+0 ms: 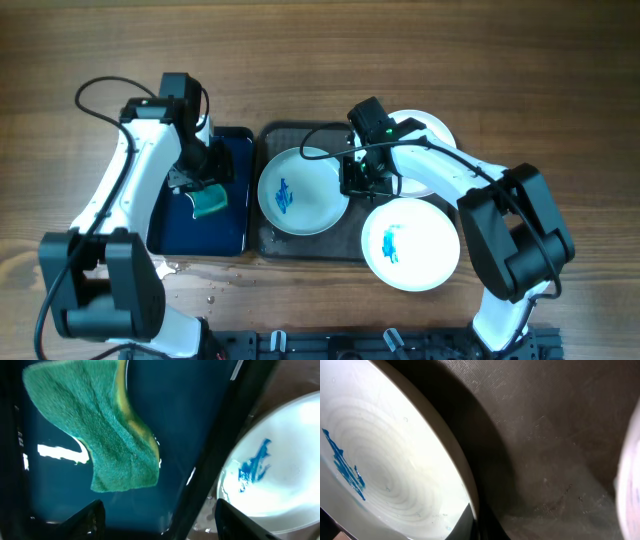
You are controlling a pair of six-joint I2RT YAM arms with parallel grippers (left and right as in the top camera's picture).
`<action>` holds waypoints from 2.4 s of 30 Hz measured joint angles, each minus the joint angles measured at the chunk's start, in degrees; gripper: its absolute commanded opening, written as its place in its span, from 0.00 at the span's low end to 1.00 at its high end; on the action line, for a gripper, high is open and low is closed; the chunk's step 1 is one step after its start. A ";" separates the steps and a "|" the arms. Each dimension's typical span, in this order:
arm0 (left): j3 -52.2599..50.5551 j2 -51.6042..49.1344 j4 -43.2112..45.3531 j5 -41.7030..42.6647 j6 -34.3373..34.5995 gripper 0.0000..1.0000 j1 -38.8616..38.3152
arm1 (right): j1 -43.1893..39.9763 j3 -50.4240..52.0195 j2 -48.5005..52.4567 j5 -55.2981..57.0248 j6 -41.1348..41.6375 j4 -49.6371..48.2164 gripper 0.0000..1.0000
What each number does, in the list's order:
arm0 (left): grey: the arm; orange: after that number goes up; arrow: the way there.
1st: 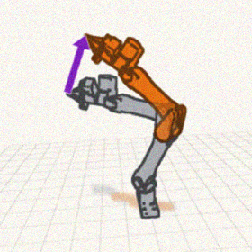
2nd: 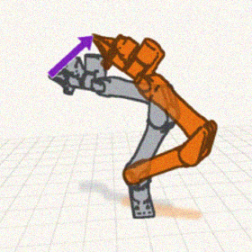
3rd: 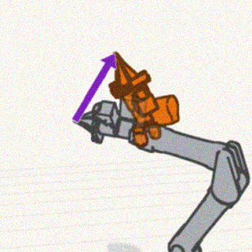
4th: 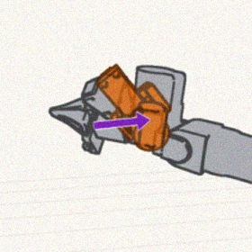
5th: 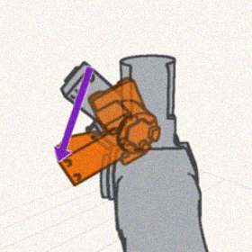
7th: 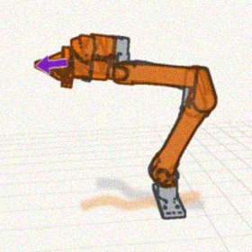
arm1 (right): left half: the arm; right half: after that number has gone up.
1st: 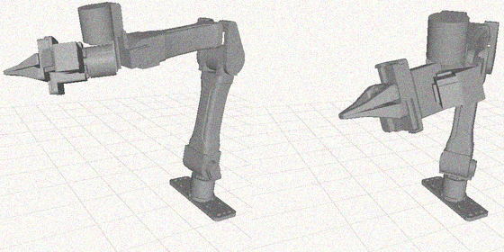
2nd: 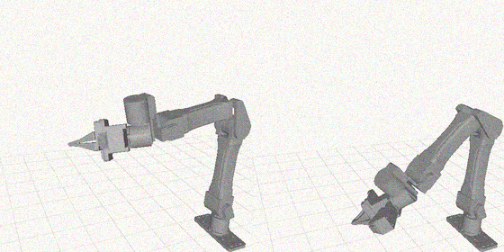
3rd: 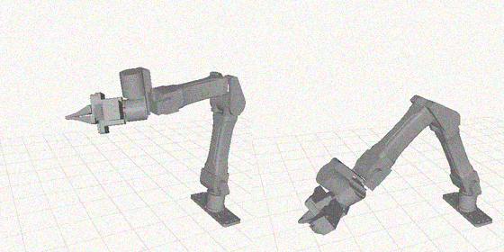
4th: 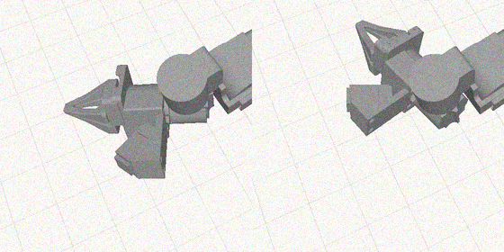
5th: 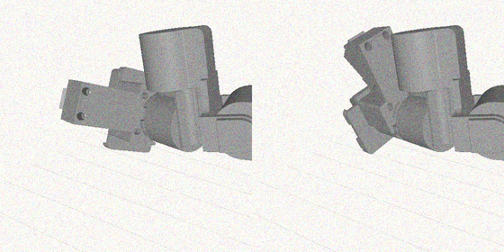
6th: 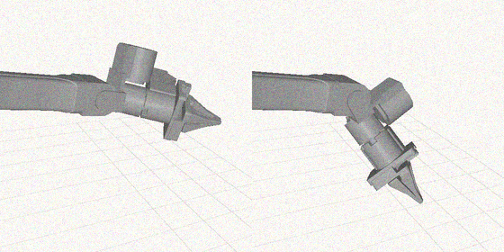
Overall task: Clean dirty plates on tray and stack at the side
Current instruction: 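Grasp the green sponge with the left gripper and lift it from the water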
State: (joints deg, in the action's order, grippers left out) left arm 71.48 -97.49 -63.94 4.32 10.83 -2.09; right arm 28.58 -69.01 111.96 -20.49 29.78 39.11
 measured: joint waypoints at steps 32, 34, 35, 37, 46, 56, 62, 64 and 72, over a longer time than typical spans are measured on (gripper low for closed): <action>-0.42 -10.60 11.76 1.79 3.41 0.04 4.81 | 0.00 0.00 0.00 0.00 0.00 0.48 0.04; -0.42 -10.62 11.78 2.78 3.41 0.04 4.81 | 0.00 0.00 0.00 0.02 0.00 0.48 0.04; -0.42 -10.62 11.76 3.85 3.41 0.04 4.81 | 0.00 0.00 0.00 0.02 0.00 0.48 0.04; -0.42 -10.51 11.72 5.75 3.61 0.04 4.63 | 0.00 0.00 0.00 0.00 0.00 0.48 0.04; -0.46 6.88 8.98 -5.57 4.44 0.04 0.44 | 0.00 0.00 0.00 0.00 0.00 0.63 0.04; -0.46 12.59 1.09 -39.98 18.93 0.04 -15.98 | 0.00 0.00 0.00 -0.02 -0.02 1.70 0.04; -0.46 12.59 0.61 -46.66 22.97 0.04 -17.05 | 0.00 0.00 0.00 -0.02 -0.02 1.73 0.04; -0.46 12.59 0.48 -47.60 23.65 0.04 -17.05 | 0.00 0.00 0.00 -0.02 -0.02 1.73 0.04; -0.46 12.52 3.43 -32.70 21.14 0.04 -14.32 | 0.00 0.00 0.00 -0.02 -0.02 1.73 0.04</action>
State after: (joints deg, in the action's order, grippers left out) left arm 71.02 -84.97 -60.51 -28.38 31.97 -16.40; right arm 28.58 -69.01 111.96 -20.51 29.76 40.84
